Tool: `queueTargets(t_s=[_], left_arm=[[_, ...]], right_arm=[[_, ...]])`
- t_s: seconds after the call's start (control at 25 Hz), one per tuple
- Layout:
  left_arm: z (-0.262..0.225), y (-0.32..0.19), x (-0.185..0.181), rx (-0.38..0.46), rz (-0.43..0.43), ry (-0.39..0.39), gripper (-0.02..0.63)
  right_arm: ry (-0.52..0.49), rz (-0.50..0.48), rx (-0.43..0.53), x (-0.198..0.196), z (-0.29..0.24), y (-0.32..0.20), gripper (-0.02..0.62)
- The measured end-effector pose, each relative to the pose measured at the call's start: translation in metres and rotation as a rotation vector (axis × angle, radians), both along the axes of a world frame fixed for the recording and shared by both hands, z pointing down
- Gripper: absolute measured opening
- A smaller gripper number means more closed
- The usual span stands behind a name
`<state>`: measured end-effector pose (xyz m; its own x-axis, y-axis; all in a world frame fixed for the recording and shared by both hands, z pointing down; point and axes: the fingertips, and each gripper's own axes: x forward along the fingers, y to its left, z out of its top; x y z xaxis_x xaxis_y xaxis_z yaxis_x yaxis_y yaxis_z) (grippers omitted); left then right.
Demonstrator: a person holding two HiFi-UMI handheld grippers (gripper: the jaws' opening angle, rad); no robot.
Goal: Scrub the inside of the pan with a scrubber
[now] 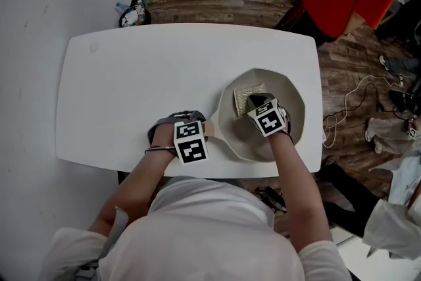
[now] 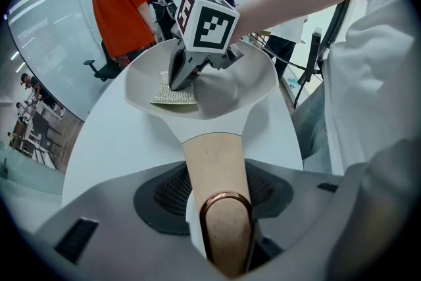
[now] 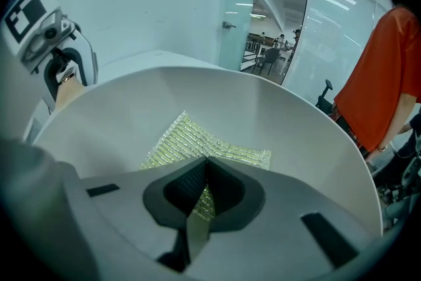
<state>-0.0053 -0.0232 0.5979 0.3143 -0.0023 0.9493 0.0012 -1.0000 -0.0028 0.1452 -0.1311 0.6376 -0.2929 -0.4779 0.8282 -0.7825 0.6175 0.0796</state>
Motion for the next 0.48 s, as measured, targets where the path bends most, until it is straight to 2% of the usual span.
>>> queueTargets(t_s=[0.2,0.48], left_arm=[[-0.002,0.0,0.001,-0.003,-0.001,-0.005,0.215],[-0.003,0.0,0.001,-0.004,-0.002,-0.005,0.215]], right_arm=[[-0.046,-0.026,-0.012,-0.009,0.001,0.005,0.023],[-0.123,-0.082,-0.086,-0.029,0.0,0.019,0.023]])
